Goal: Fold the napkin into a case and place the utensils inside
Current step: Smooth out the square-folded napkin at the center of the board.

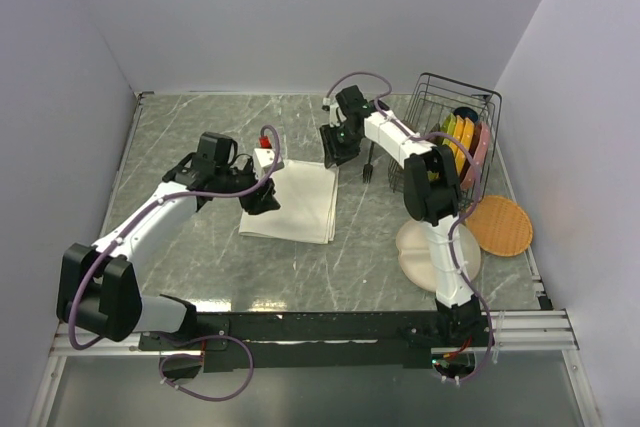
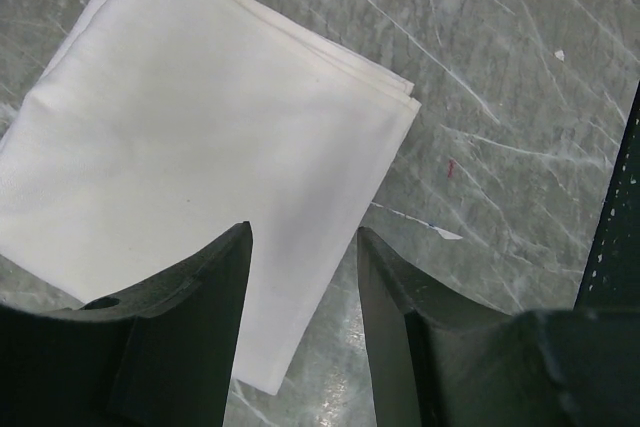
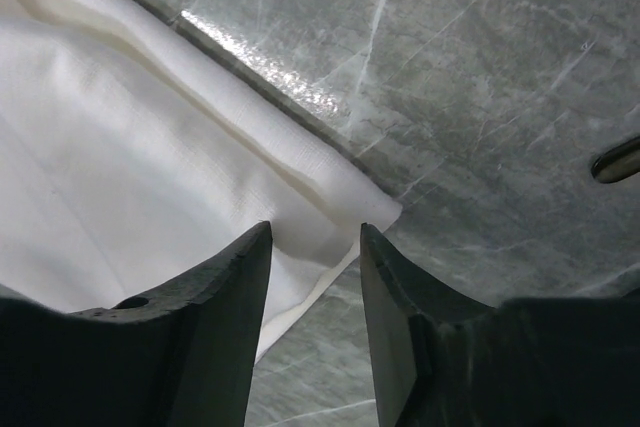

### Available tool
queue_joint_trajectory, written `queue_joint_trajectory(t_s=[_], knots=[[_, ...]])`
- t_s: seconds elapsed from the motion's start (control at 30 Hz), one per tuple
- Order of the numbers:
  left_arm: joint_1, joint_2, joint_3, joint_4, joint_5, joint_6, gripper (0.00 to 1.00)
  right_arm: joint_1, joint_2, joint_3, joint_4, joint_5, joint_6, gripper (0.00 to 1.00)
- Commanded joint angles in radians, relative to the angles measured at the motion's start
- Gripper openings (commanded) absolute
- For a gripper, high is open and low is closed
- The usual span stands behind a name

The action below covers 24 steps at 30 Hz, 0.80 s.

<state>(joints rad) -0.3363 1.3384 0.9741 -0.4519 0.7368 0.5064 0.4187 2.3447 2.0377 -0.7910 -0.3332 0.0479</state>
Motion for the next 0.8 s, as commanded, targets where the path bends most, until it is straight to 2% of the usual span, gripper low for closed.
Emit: queue_joint_trajectory(t_s=[0.0, 0.13, 0.2, 0.4, 0.43, 0.5, 0.77], knots=[[0.002, -0.042, -0.006, -0.001, 0.024, -0.002, 0.52, 0.020, 0.018, 0.026, 0.026, 0.039, -0.039, 0.50], [0.003, -0.042, -0.008, -0.007, 0.019, 0.004, 0.52, 0.023, 0.030, 0.027, 0.018, 0.045, -0.074, 0.50], [0.009, -0.041, -0.009, -0.007, 0.018, 0.004, 0.52, 0.023, 0.041, 0.047, 0.003, 0.036, -0.076, 0.45], [0.040, -0.048, -0.023, -0.011, 0.015, 0.003, 0.52, 0.023, -0.004, 0.039, 0.001, 0.031, -0.085, 0.19], [0.045, -0.048, -0.028, -0.011, 0.015, 0.001, 0.52, 0.023, -0.008, 0.041, -0.005, 0.031, -0.085, 0.10], [0.060, -0.051, -0.032, -0.008, 0.018, -0.008, 0.52, 0.023, -0.019, 0.056, -0.020, 0.029, -0.088, 0.00], [0.097, -0.058, -0.051, -0.005, 0.023, -0.037, 0.52, 0.023, -0.079, 0.101, -0.048, 0.062, -0.100, 0.00]])
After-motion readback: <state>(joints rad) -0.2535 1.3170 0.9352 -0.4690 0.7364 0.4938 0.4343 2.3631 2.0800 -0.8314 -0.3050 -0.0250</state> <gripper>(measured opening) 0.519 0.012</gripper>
